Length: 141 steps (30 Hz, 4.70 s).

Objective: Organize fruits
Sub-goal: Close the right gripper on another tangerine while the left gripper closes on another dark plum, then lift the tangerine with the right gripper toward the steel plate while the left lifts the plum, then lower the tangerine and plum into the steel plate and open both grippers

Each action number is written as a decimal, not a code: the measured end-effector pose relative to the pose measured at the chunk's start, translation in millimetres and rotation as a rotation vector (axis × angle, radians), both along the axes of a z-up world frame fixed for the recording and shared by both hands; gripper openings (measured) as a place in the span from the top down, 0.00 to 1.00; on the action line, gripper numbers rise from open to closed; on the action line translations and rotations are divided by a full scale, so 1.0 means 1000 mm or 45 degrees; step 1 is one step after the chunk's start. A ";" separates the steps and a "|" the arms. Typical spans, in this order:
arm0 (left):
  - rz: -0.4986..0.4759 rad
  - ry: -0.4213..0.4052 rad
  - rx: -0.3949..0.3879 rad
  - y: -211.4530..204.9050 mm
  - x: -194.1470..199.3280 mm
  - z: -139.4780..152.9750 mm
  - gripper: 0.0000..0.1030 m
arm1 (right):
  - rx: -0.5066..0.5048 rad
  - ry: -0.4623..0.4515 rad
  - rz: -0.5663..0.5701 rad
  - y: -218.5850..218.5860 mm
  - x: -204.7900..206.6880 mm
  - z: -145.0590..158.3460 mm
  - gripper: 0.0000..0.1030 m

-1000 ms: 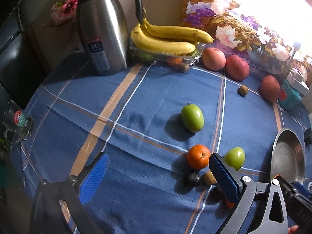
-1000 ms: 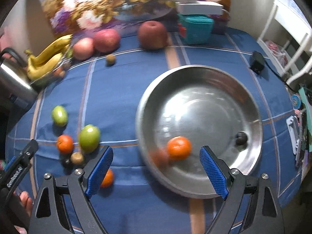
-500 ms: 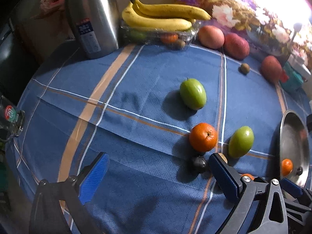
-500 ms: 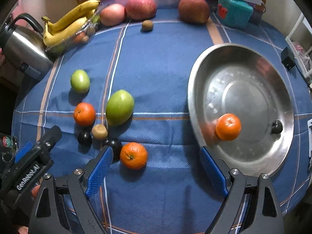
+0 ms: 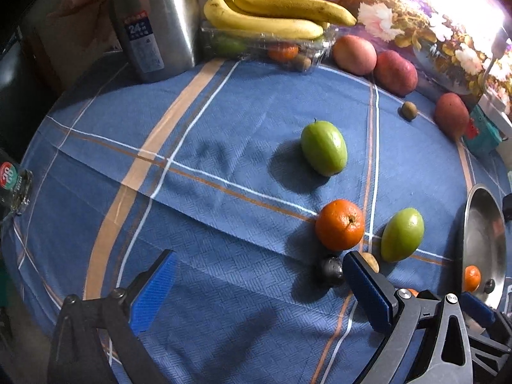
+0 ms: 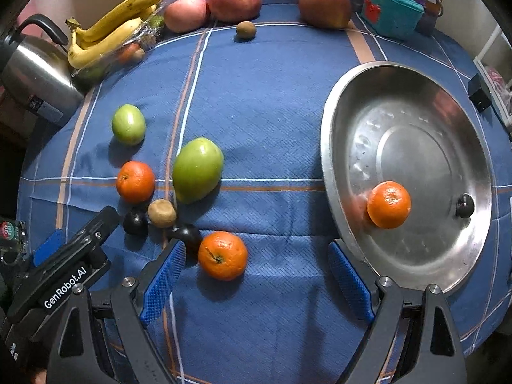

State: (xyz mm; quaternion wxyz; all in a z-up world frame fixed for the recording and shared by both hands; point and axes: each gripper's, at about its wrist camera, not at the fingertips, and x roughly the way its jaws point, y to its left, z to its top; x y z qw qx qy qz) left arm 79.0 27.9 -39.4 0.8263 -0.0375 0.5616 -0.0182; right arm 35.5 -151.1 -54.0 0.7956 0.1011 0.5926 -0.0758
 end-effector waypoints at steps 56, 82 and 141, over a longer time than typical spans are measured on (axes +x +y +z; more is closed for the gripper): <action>-0.106 0.145 -0.329 -0.020 0.004 -0.013 0.75 | 0.258 -0.018 0.133 -0.002 0.000 -0.019 0.64; -0.179 -0.162 -0.185 -0.045 -0.007 0.064 0.75 | 0.259 -0.288 0.082 -0.029 -0.025 0.055 0.64; -0.777 -0.250 0.003 -0.238 -0.054 0.044 0.75 | 0.087 -0.198 -0.432 -0.192 -0.060 0.036 0.64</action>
